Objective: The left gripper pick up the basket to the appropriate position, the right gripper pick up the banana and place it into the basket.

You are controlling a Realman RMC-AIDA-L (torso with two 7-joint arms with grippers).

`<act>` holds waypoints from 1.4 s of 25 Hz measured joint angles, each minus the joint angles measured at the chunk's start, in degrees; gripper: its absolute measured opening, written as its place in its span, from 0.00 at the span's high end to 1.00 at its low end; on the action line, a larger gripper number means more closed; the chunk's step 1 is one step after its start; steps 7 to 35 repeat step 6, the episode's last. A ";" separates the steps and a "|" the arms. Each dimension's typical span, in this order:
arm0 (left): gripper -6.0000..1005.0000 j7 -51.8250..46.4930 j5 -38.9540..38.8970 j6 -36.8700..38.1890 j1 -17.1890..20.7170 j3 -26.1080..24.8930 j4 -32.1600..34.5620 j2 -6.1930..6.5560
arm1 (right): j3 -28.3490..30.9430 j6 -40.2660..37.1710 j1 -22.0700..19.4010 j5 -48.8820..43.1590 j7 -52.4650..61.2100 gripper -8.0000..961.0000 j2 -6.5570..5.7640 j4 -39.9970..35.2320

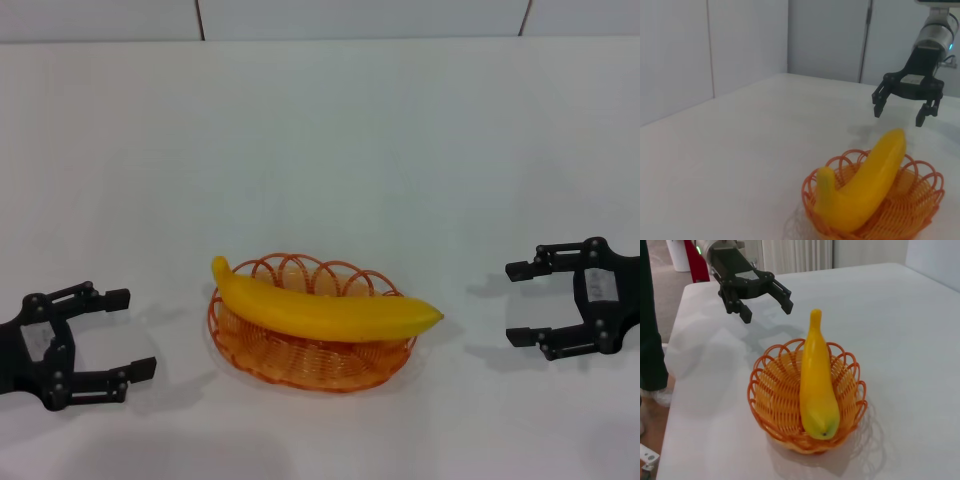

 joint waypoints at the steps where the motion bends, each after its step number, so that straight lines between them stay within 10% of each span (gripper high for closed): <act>1: 0.10 -0.06 0.00 -0.02 -0.02 0.02 0.00 0.00 | -0.01 0.00 0.03 -0.02 0.00 0.19 0.00 0.00; 35: 0.10 -0.15 0.00 -0.08 -0.04 -0.04 0.00 0.00 | 0.02 -0.21 0.20 -0.07 0.04 0.19 -0.09 -0.01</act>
